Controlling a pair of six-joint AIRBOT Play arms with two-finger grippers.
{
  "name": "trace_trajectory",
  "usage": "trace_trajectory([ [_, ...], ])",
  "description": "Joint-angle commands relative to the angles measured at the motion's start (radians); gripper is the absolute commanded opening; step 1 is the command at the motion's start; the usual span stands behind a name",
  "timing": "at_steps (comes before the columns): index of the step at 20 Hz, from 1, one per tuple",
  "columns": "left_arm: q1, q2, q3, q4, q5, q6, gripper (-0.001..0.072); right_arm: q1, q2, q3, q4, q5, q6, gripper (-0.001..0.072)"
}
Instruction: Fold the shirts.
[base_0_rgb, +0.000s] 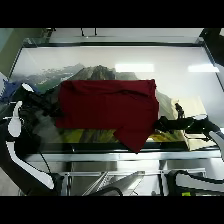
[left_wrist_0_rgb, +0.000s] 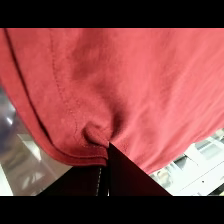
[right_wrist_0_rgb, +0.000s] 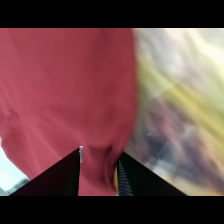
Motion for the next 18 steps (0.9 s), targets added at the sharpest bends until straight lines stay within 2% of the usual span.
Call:
trace_trajectory([
  [1, 0.025, 0.002, 0.001, -0.003, -0.02, 0.005, 0.0014, 0.04, -0.055, 0.026, 0.025, -0.097, -0.037, 0.0288],
  [2, 0.036, 0.002, 0.001, -0.003, -0.024, 0.006, 0.0013, 0.04, -0.057, 0.042, 0.025, -0.099, -0.037, 0.0287],
  [4, 0.053, 0.002, 0.001, -0.01, -0.032, 0.006, 0.0014, 0.04, -0.057, 0.082, 0.026, -0.098, -0.036, 0.0163],
  [5, 0.06, 0.002, 0.001, -0.013, -0.035, 0.006, 0.0013, 0.041, -0.057, 0.102, 0.026, -0.095, -0.036, 0.0149],
  [6, 0.062, 0.002, 0.001, -0.018, -0.041, 0.01, 0.0013, 0.041, -0.057, 0.121, 0.026, -0.078, -0.036, 0.0023],
  [10, 0.062, 0.037, 0.001, -0.172, -0.085, 0.039, 0.0011, 0.04, 0.0, 0.202, 0.03, 0.04, -0.036, 0.0018],
  [13, 0.063, 0.165, 0.006, -0.299, -0.095, 0.077, 0.0011, 0.039, 0.189, 0.33, 0.033, 0.085, -0.027, 0.0018],
  [15, 0.067, 0.286, 0.045, -0.478, -0.129, 0.126, 0.0011, 0.029, 0.34, 0.464, 0.032, 0.073, -0.024, 0.0018],
  [18, 0.097, 0.49, 0.168, -0.914, -0.169, 0.159, 0.0012, -0.027, 0.518, 0.702, 0.032, 0.07, -0.021, 0.0018],
])
